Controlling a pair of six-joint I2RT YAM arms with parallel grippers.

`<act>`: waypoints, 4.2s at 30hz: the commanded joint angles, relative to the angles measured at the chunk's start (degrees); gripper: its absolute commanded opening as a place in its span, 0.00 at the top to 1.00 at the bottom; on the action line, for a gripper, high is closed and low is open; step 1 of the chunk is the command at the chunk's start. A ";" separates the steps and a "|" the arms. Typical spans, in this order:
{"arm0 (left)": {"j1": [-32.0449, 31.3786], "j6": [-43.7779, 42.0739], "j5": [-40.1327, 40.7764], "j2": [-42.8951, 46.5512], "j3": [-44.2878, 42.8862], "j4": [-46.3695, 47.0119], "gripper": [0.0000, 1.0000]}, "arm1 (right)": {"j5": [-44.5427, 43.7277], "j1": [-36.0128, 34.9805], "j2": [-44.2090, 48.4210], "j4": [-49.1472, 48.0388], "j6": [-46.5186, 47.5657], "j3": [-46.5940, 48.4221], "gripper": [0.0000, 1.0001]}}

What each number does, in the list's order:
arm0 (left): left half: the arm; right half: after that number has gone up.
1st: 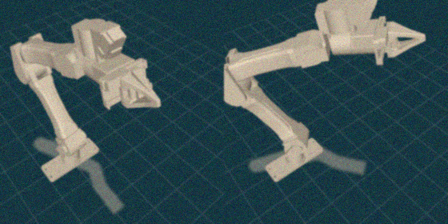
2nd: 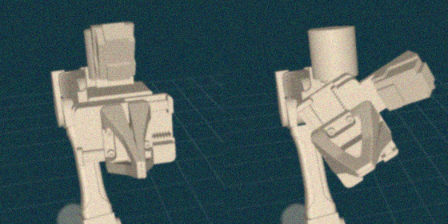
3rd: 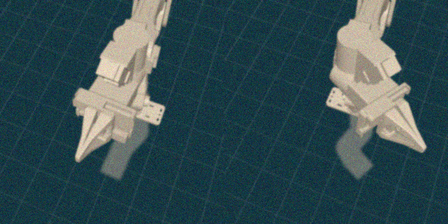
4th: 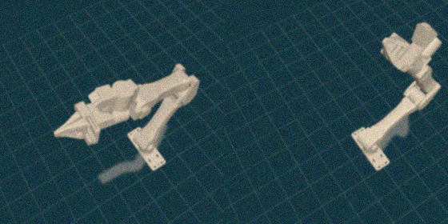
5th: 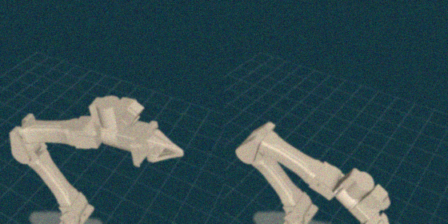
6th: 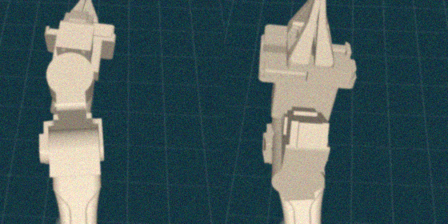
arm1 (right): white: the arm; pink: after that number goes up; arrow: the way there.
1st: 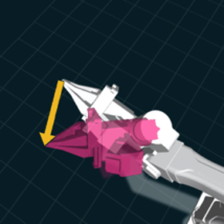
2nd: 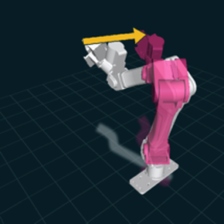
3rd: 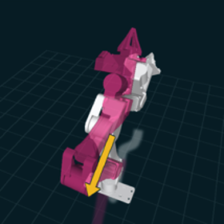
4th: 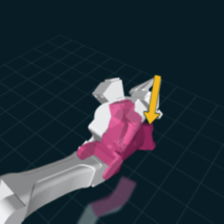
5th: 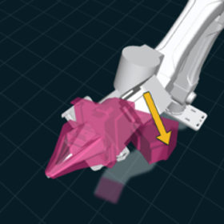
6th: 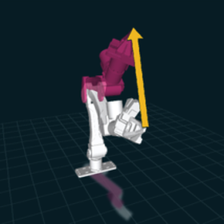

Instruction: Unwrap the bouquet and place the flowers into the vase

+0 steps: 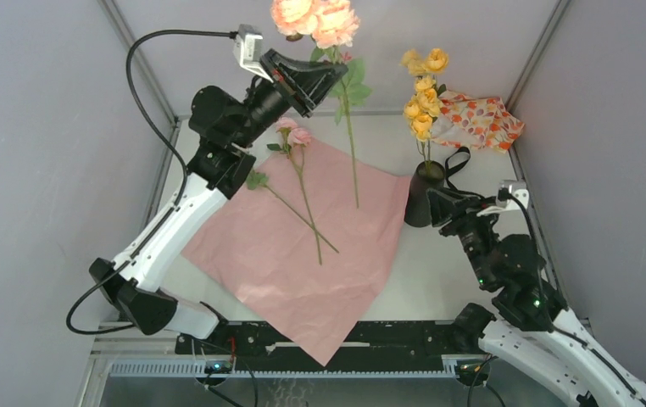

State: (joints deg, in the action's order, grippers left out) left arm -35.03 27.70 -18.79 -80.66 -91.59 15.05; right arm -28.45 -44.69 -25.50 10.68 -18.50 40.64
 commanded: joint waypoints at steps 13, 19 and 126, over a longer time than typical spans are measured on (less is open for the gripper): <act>0.35 37.99 -10.30 -46.28 -56.66 43.94 1.00 | -4.88 -0.52 12.12 13.57 -2.78 2.12 0.56; 0.10 32.10 -10.09 -36.57 -34.58 47.39 1.00 | -6.72 -0.52 13.37 14.39 -1.26 2.24 0.56; -8.16 -4.06 -1.01 -11.81 13.42 20.16 0.19 | -0.55 -0.43 7.24 7.75 -2.34 0.28 0.39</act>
State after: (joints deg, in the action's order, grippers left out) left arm -43.07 26.96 -21.56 -97.65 -81.71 35.94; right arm -30.59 -44.77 -16.95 21.63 -20.95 40.62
